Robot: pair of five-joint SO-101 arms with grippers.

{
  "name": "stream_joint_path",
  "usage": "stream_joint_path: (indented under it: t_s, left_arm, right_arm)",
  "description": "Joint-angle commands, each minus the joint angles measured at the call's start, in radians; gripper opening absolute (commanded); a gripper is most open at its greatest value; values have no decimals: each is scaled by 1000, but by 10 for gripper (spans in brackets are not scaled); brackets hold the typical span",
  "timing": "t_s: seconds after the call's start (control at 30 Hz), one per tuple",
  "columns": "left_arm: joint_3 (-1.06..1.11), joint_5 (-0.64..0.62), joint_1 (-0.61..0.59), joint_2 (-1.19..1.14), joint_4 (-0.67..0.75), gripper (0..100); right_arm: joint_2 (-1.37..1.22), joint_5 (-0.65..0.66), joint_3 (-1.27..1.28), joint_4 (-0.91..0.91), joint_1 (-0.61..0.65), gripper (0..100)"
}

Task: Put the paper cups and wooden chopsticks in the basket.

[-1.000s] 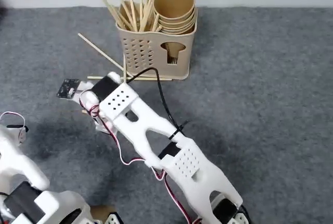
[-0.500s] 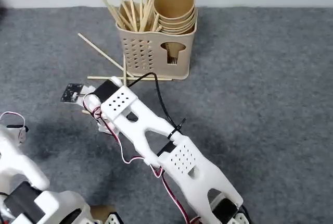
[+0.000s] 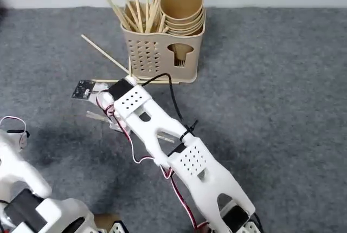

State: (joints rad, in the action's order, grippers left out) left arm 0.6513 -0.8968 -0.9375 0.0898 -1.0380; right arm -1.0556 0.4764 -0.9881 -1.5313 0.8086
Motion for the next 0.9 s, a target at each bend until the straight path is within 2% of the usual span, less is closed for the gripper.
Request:
stream_joint_path:
  t_s: [0.0,0.23,0.47,0.67,0.87]
  left_arm:
    - [-4,8,-5,54,9,290]
    - [-4,8,-5,54,9,290]
    - [-4,6,-5,54,9,290]
    - [-4,6,-3,48,9,290]
    - [-4,6,-2,48,9,290]
  right_arm:
    - [1,11,-5,31,-2,6]
    - [7,12,-6,44,2,9]
    - [97,6,-143,33,8,9]
    - [166,5,-304,38,10,8]
    - [173,-12,-614,44,31,8]
